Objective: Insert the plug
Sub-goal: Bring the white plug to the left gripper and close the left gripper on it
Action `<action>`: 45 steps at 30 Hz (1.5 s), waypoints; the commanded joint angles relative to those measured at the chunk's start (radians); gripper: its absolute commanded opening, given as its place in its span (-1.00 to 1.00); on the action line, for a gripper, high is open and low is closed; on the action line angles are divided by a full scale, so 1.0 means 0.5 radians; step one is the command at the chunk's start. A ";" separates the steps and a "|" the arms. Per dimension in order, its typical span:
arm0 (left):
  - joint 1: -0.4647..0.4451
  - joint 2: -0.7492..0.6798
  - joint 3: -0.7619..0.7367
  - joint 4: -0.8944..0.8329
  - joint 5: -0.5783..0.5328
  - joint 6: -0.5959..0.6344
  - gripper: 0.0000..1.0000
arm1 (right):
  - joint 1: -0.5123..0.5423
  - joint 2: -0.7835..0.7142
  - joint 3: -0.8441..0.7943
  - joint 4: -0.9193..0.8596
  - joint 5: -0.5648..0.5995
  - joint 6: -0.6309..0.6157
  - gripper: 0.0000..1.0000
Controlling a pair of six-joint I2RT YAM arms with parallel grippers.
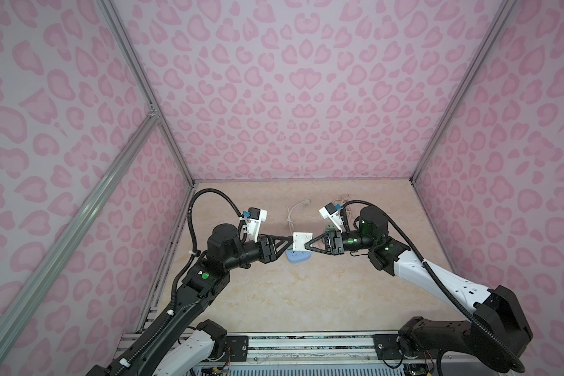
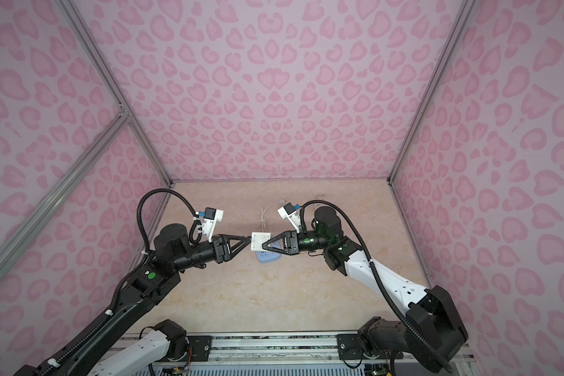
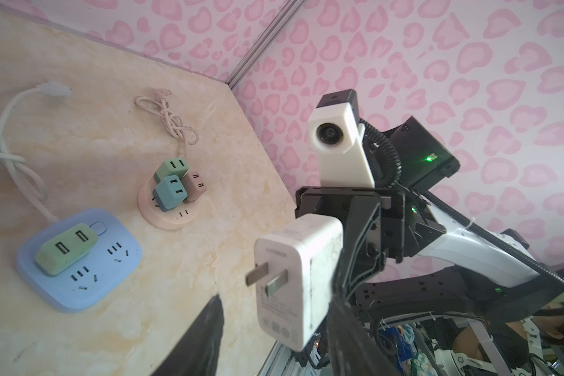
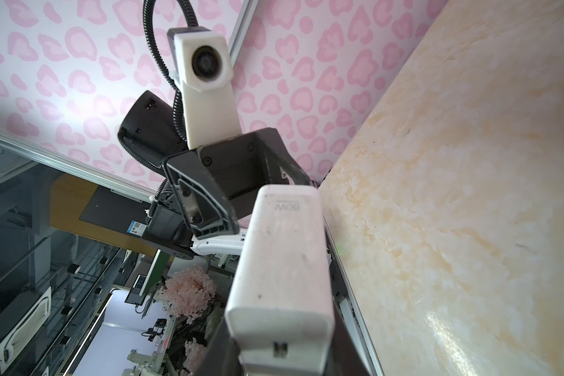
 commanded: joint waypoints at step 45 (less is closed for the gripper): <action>-0.055 0.109 -0.261 0.787 -0.111 -0.462 -0.95 | 0.002 0.633 -0.036 1.780 0.197 1.041 -0.27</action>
